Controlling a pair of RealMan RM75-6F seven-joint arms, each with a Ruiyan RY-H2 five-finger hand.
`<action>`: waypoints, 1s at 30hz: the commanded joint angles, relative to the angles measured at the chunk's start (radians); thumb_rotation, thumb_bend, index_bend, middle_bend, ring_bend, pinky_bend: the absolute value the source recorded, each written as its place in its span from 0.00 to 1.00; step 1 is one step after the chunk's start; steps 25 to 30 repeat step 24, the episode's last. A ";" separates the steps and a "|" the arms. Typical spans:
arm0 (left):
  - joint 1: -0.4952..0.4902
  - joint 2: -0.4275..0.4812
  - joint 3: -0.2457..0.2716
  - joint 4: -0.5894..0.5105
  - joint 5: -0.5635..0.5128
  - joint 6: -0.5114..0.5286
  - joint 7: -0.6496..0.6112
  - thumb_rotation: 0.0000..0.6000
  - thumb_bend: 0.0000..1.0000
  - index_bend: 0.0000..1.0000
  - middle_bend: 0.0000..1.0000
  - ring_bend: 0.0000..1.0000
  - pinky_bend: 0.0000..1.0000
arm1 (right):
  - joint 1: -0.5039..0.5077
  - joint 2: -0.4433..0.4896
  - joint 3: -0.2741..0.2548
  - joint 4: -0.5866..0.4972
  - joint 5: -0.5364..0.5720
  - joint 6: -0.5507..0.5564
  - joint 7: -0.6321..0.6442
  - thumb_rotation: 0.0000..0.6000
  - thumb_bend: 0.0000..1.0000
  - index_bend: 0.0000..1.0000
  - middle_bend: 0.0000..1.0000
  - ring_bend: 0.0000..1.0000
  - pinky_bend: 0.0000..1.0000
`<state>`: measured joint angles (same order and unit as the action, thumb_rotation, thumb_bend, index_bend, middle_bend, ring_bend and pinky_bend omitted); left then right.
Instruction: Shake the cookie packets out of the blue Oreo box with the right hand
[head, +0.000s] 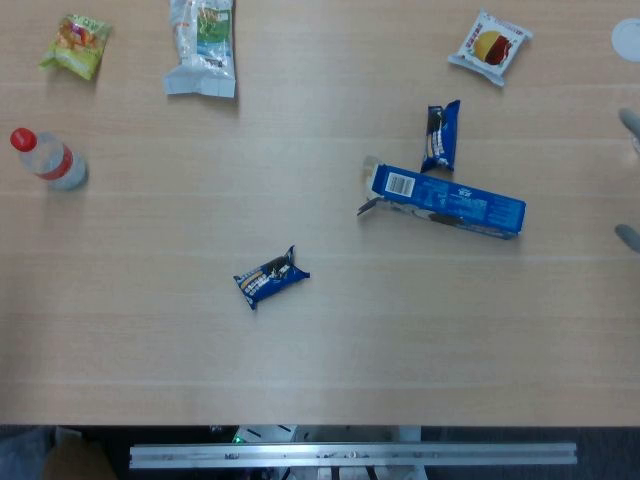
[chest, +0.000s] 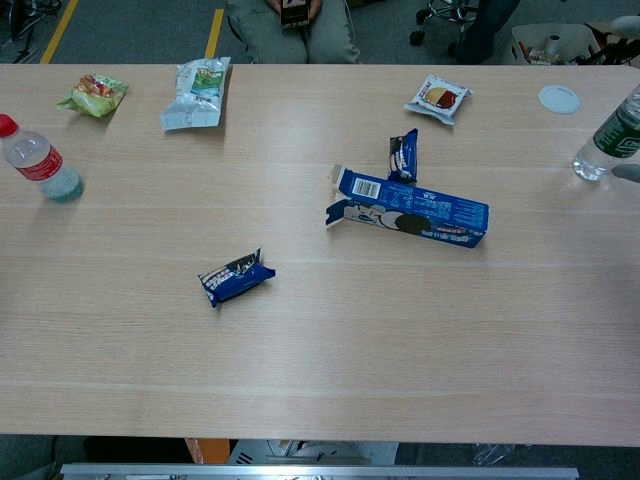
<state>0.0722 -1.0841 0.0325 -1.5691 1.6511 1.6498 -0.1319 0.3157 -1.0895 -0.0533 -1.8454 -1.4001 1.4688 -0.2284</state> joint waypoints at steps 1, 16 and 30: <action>-0.007 0.001 -0.002 -0.008 0.012 0.005 0.014 1.00 0.26 0.16 0.13 0.10 0.07 | -0.071 -0.009 -0.018 0.050 -0.002 0.056 0.053 1.00 0.09 0.09 0.20 0.13 0.28; -0.024 -0.018 0.003 -0.023 0.037 0.001 0.036 1.00 0.26 0.16 0.13 0.10 0.07 | -0.247 -0.045 -0.008 0.171 0.001 0.161 0.194 1.00 0.10 0.10 0.21 0.13 0.28; -0.031 -0.025 0.005 -0.020 0.031 -0.011 0.042 1.00 0.26 0.16 0.13 0.10 0.07 | -0.283 -0.063 0.013 0.196 -0.009 0.167 0.209 1.00 0.09 0.10 0.21 0.13 0.28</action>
